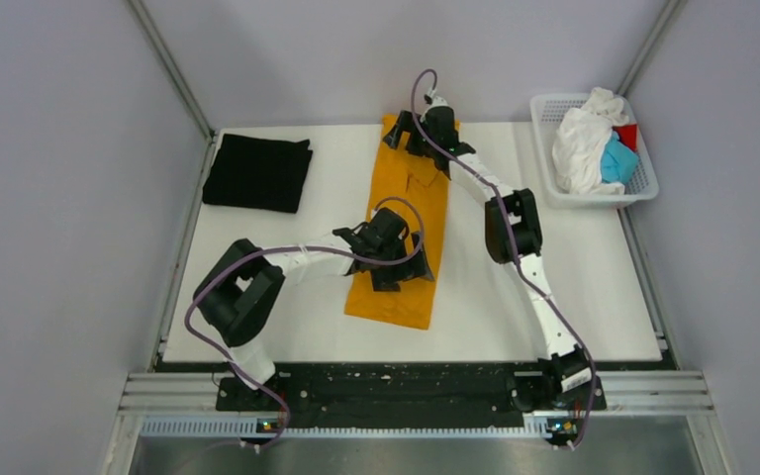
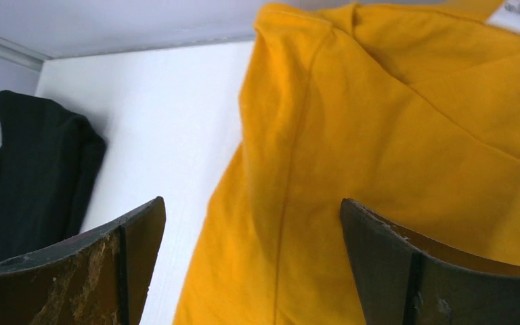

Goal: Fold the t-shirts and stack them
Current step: Rotate the tshirt 90 degrees, then grab the bottom of the folded rectangular tshirt with both arms

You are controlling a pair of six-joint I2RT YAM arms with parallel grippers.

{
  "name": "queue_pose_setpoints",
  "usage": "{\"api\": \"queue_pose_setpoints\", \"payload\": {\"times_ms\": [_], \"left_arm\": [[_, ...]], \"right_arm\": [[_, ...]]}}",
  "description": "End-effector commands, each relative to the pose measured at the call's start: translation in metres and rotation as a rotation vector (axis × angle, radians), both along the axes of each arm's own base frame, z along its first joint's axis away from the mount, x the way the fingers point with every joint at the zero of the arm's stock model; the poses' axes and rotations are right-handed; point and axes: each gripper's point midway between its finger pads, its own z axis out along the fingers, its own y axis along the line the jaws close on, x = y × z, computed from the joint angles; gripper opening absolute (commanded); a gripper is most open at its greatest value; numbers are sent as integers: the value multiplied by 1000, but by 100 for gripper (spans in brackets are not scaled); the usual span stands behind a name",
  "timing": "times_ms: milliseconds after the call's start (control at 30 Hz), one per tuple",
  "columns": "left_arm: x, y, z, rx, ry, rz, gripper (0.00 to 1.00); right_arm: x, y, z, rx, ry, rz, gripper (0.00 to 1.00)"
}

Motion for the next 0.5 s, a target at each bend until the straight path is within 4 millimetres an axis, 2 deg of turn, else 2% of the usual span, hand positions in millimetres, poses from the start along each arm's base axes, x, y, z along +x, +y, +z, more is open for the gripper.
{"api": "queue_pose_setpoints", "payload": {"times_ms": [0, 100, 133, 167, 200, 233, 300, 333, 367, 400, 433, 467], "left_arm": [[-5, -12, 24, -45, -56, -47, 99], [-10, -3, 47, -43, -122, -43, 99], [-12, 6, 55, -32, -148, -26, 99], [-13, 18, 63, -14, -178, -6, 99], [-14, 34, 67, 28, -209, 20, 99], [-14, 53, 70, 83, -246, 62, 99], [-21, 97, 68, 209, -256, 150, 99], [-26, 118, 66, 267, -253, 181, 99], [-32, 136, 63, 313, -244, 195, 99], [-37, 150, 58, 343, -235, 200, 99], [-41, 160, 53, 356, -229, 199, 99], [-44, 168, 46, 352, -212, 203, 99]], "right_arm": [[4, 24, 113, 120, -238, 68, 99], [-6, 16, 182, 72, -332, 55, 99], [-14, 11, 200, 47, -341, 50, 99], [-24, 5, 210, 15, -327, 48, 99], [-42, -6, 228, -21, -300, 34, 99], [-60, -14, 220, -68, -243, 26, 99], [-104, -32, 189, -152, -120, 5, 99], [-132, -42, 164, -196, -55, -1, 99], [-159, -52, 150, -228, -14, -20, 99], [-188, -62, 125, -279, 43, -40, 99], [-219, -70, 106, -318, 90, -39, 99], [-254, -81, 77, -362, 163, -35, 99]]}}
